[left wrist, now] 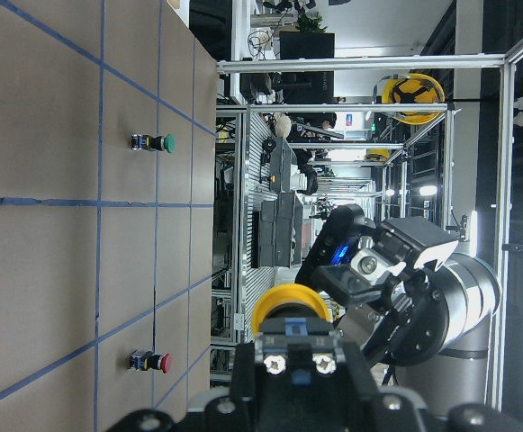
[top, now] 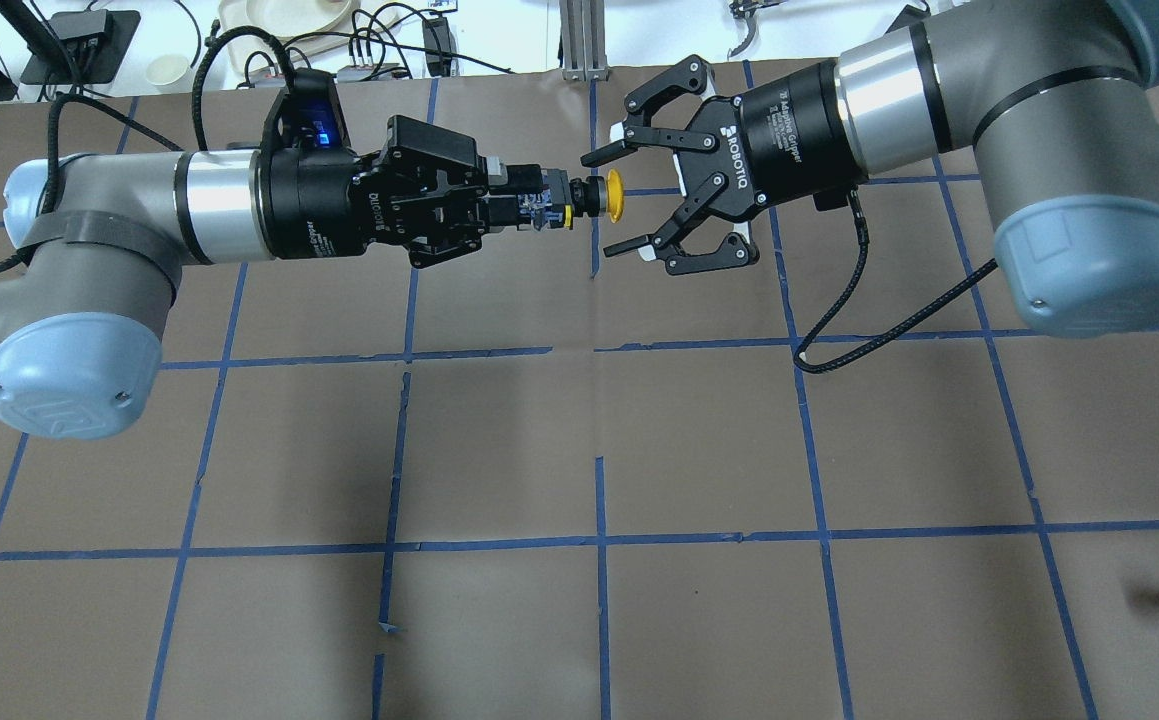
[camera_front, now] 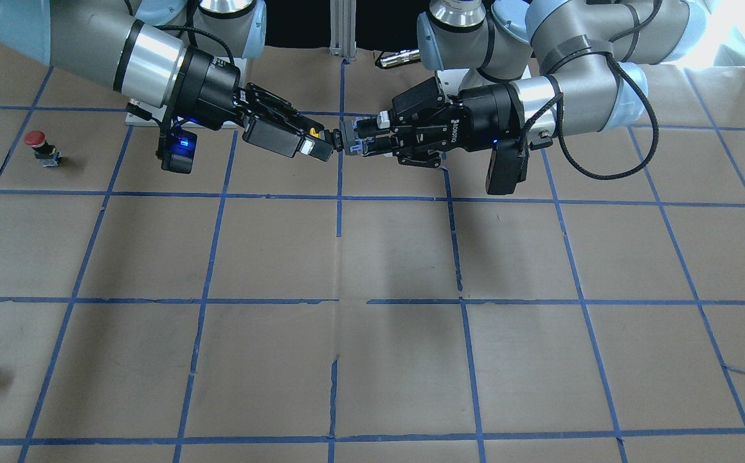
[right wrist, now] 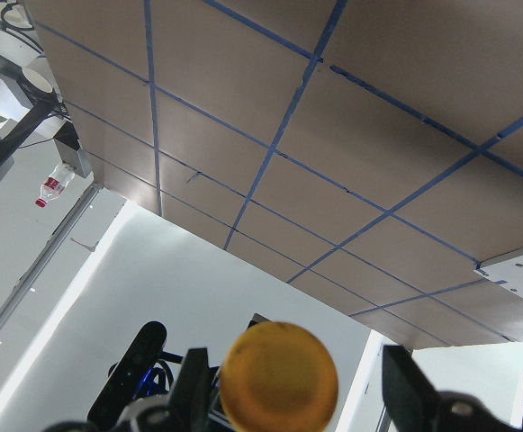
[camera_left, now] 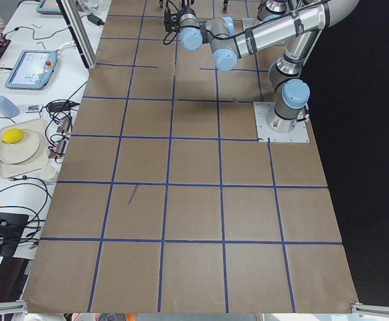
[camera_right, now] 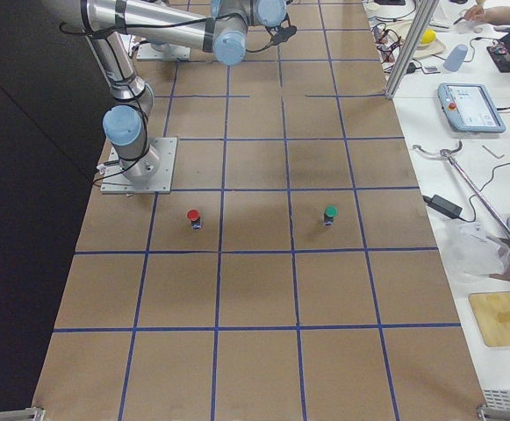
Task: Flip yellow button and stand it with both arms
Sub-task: 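Close the right gripper on the yellow button cap held by the left gripper, then open the left gripper and withdraw it while the right gripper holds the button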
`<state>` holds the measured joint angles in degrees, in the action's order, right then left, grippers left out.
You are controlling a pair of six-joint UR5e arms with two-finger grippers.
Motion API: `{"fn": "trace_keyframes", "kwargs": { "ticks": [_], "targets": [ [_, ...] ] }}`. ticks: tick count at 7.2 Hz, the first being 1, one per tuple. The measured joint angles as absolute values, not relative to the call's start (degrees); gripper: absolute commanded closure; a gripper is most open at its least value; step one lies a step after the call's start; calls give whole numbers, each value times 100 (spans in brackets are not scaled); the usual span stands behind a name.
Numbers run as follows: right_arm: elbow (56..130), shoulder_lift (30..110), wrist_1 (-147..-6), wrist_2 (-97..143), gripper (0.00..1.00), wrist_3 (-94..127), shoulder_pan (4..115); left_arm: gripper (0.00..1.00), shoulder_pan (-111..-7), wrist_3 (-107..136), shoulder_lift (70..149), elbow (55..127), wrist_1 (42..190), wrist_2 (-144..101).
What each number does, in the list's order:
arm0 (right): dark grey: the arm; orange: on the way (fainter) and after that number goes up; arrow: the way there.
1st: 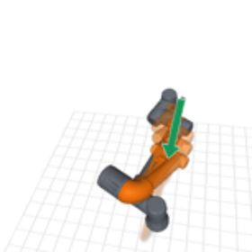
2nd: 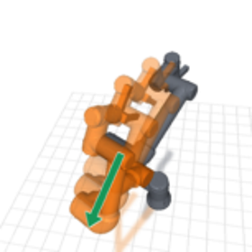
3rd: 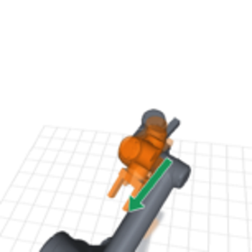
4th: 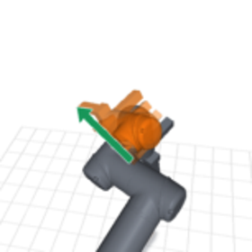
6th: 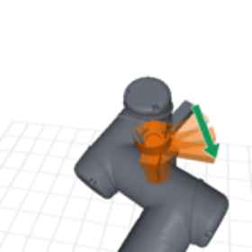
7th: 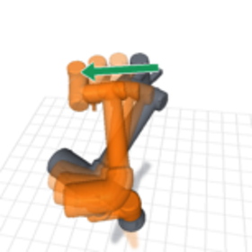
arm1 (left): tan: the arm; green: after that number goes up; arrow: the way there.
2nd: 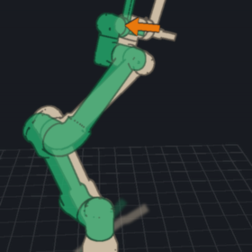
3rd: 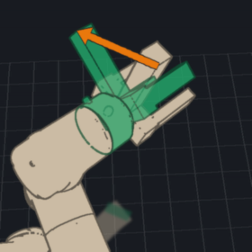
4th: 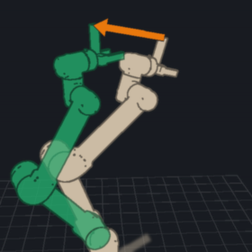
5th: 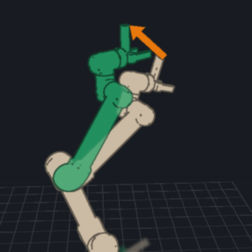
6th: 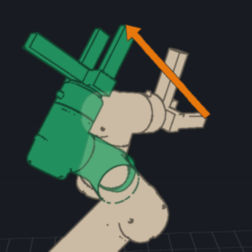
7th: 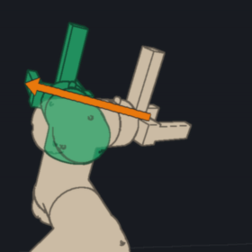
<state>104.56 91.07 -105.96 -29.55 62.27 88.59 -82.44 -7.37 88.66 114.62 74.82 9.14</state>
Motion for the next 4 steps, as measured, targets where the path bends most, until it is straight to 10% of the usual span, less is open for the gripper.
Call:
{"fn": "trace_keyframes", "kwargs": {
  "ticks": [4],
  "targets": [
    [10436,9054,-10590,-2929,72,6267,8851,79,-8244,-744,8848,11461,7488,936]
  ]
}}
